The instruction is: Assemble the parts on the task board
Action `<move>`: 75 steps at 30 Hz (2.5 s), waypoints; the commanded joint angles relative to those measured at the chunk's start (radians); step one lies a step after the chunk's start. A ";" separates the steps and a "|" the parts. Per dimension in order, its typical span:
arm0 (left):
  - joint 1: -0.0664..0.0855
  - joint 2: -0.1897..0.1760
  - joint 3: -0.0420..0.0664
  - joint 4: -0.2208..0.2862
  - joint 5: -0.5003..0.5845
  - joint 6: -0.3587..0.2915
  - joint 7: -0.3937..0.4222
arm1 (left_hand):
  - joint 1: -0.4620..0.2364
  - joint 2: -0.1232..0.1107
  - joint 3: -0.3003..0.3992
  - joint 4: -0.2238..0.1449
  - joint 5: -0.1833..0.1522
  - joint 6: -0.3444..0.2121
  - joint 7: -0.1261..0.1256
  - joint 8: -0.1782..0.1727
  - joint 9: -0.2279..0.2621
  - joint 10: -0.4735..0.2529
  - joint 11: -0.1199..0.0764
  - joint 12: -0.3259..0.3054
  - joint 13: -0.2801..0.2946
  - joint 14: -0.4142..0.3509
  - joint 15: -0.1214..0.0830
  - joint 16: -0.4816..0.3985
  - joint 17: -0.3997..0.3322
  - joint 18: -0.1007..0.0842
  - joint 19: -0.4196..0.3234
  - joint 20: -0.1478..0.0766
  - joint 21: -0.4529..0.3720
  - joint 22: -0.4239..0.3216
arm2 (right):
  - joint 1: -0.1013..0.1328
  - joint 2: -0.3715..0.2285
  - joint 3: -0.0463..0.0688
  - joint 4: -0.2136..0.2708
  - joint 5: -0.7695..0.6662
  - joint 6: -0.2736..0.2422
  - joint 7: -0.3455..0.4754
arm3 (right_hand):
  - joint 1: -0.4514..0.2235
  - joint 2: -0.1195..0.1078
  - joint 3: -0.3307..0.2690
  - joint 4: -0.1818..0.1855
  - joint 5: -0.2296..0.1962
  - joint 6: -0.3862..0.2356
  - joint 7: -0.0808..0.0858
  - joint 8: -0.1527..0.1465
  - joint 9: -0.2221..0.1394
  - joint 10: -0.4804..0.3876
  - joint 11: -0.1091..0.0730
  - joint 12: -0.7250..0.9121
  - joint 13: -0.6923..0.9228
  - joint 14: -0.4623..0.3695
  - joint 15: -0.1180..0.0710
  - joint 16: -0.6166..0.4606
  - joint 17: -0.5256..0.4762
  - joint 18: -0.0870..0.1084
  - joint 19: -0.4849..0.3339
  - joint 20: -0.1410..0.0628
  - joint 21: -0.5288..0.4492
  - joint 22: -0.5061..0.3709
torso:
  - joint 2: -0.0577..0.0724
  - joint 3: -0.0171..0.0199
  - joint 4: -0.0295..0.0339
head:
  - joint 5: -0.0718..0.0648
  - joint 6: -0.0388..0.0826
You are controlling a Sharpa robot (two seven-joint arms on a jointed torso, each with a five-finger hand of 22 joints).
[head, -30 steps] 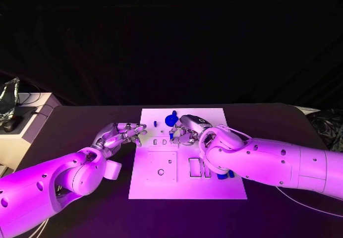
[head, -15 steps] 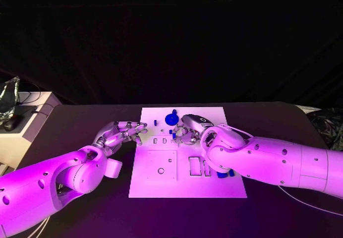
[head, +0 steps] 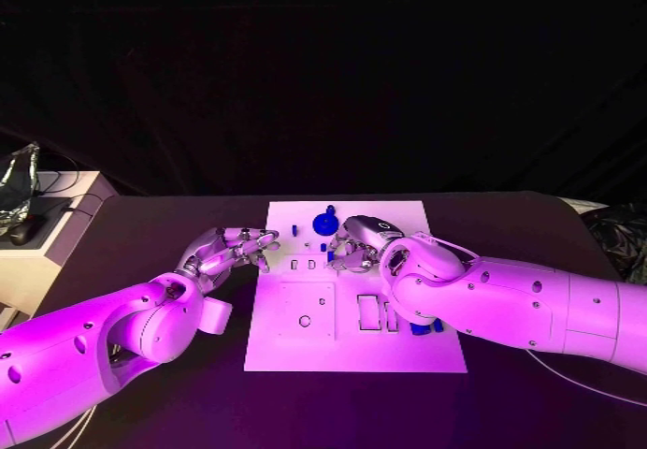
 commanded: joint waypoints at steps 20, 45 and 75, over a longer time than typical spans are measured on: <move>0.000 0.001 0.001 0.001 -0.003 0.020 0.004 | -0.001 0.007 0.002 -0.006 0.000 -0.004 0.002 -0.002 0.000 -0.009 0.001 0.001 0.001 -0.005 0.004 0.002 -0.001 0.014 -0.006 0.000 0.009 -0.004 | -0.002 0.006 -0.003 -0.011 -0.006 0.012 0.004 | 0.010 -0.101 -0.003 0.097 -0.052 -0.094 0.042 -0.002 0.000 -0.058 0.022 -0.049 -0.069 -0.002 0.014 0.003 0.004 0.009 0.061 0.015 -0.013 0.144 | 0.001 0.0007 -0.0003 | 0.001 -0.003; 0.000 0.003 0.001 -0.011 -0.072 0.020 -0.079 | -0.041 -0.031 -0.045 0.010 0.000 -0.071 0.022 -0.007 -0.003 -0.003 0.007 0.014 0.005 -0.004 0.009 0.001 -0.002 0.013 -0.007 0.004 0.005 -0.008 | 0.003 -0.052 0.004 0.044 0.164 -0.213 0.152 | 0.018 -0.223 -0.004 0.305 -0.145 -0.218 0.073 -0.008 -0.001 -0.099 0.047 -0.047 -0.121 -0.004 0.033 0.007 0.012 0.020 0.062 0.034 -0.018 0.143 | -0.001 0.0019 -0.0045 | 0.005 0.003; 0.206 0.223 -0.022 -0.195 -0.743 0.204 -0.758 | -0.460 -0.182 0.200 0.294 0.002 -0.287 -0.099 0.719 0.675 -0.168 -0.099 0.888 0.638 0.088 -0.074 0.554 0.427 0.010 0.194 -0.062 0.377 0.444 | 0.110 -0.256 0.034 0.059 0.533 -0.182 0.283 | -0.048 -0.128 -0.088 0.216 -0.045 -0.103 0.027 0.008 0.166 -0.100 0.018 -0.049 -0.133 0.000 0.010 0.003 0.018 0.007 0.061 0.009 -0.010 0.144 | -0.043 0.0387 -0.0364 | 0.040 0.011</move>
